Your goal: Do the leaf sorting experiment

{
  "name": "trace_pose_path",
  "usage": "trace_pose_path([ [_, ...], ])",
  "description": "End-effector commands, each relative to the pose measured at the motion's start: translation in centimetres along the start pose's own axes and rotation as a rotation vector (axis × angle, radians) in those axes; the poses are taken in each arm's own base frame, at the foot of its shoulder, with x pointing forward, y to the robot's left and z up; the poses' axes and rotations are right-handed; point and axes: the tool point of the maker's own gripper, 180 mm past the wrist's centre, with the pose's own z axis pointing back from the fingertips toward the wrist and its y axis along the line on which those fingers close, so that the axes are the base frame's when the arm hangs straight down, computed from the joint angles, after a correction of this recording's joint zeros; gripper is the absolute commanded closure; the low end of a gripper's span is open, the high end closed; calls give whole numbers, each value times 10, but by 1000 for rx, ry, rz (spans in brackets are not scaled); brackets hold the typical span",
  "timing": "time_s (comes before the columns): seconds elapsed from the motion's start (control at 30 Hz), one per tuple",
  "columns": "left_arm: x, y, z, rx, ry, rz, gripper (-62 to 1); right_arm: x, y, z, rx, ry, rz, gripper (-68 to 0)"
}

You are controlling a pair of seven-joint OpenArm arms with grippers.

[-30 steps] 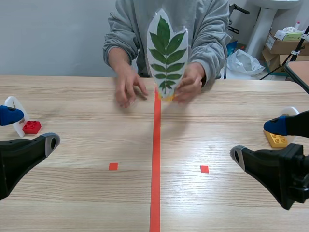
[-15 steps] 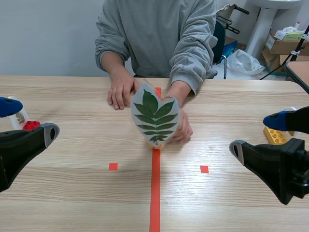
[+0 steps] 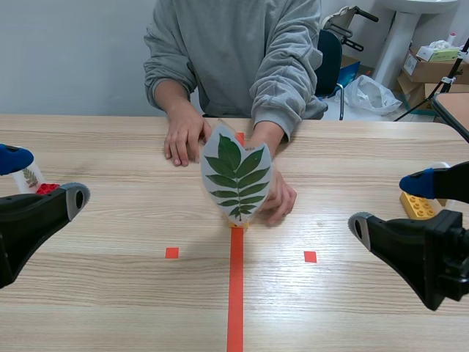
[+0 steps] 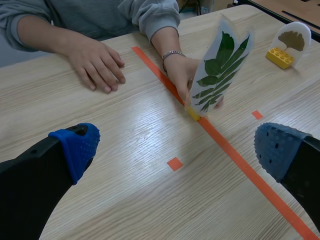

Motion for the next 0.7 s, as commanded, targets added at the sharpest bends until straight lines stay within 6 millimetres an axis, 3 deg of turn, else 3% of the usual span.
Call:
trace_pose_path([
  [0.0,6,-1,0,-1,-27,9,-623,8,0,0,9,-26,13,-608],
  [0.67,3,-1,0,-1,-13,9,-623,8,0,0,9,-26,13,-608],
])
